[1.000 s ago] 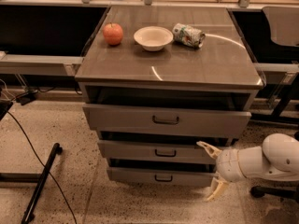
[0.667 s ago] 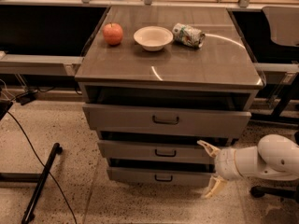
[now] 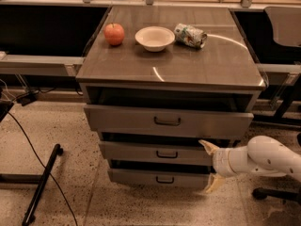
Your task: Open middle drawer
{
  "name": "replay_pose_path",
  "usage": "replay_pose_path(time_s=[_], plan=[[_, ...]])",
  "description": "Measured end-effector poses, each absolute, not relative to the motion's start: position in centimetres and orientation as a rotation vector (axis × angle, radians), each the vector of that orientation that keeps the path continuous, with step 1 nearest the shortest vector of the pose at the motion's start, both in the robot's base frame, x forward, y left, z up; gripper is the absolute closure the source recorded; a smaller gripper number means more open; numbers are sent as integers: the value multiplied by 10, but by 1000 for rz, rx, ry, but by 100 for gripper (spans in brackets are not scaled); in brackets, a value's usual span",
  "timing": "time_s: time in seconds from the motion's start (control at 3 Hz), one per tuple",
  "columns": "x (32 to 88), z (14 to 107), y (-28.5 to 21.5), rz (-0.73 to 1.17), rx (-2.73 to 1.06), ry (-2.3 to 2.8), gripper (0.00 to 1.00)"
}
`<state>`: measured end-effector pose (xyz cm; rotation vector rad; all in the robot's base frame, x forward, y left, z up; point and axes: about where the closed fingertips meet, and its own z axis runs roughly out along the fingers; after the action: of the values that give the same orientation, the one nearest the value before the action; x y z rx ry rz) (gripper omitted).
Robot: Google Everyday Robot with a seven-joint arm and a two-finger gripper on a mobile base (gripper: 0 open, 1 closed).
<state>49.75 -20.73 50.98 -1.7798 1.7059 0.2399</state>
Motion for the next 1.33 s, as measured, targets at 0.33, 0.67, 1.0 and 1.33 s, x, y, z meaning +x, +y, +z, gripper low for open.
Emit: replay_pose_path(time_s=[0.33,0.67,1.0,1.33], plan=[[513,489,-217,226,-1828,1719,0],[527,468,-222,233,-1854,1732,0],[541,450,-222,220,-1864,1738,0],[553,437,-221,195,-1864,1751,0]])
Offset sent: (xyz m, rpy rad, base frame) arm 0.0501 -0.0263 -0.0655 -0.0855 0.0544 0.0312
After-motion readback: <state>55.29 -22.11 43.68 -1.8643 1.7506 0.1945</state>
